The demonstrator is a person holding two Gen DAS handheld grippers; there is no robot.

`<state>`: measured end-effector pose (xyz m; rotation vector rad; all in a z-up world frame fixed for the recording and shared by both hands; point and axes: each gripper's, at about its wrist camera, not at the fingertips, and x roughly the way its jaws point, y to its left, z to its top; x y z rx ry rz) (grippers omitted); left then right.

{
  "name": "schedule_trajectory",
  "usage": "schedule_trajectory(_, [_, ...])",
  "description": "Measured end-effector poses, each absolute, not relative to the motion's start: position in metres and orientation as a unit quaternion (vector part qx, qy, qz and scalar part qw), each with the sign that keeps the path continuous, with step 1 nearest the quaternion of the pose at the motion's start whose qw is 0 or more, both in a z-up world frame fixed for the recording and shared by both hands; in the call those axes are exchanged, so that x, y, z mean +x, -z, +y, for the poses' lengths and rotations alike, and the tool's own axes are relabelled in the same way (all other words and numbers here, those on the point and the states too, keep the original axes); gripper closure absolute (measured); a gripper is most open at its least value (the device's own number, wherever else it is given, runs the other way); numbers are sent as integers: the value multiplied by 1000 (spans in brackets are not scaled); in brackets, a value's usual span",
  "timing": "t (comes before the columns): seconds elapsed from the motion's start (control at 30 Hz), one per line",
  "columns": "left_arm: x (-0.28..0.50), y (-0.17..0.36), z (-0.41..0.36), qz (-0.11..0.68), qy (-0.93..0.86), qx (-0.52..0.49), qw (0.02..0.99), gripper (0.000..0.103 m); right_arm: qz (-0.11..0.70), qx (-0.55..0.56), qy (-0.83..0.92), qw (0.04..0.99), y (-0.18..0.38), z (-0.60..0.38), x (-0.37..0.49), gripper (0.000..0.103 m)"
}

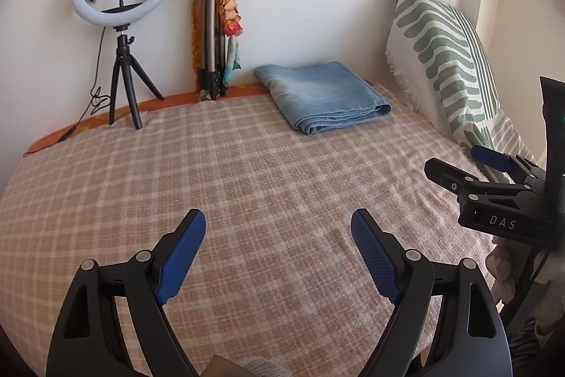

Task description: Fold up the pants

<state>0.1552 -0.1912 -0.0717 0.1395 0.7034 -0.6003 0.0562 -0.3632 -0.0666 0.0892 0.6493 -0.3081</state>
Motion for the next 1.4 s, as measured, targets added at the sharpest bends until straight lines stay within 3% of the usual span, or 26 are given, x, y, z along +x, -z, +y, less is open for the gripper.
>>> schedule_trajectory(1.4, [154, 69, -192, 337, 288, 74, 893, 18, 324, 40, 145, 934, 72, -362, 57, 0])
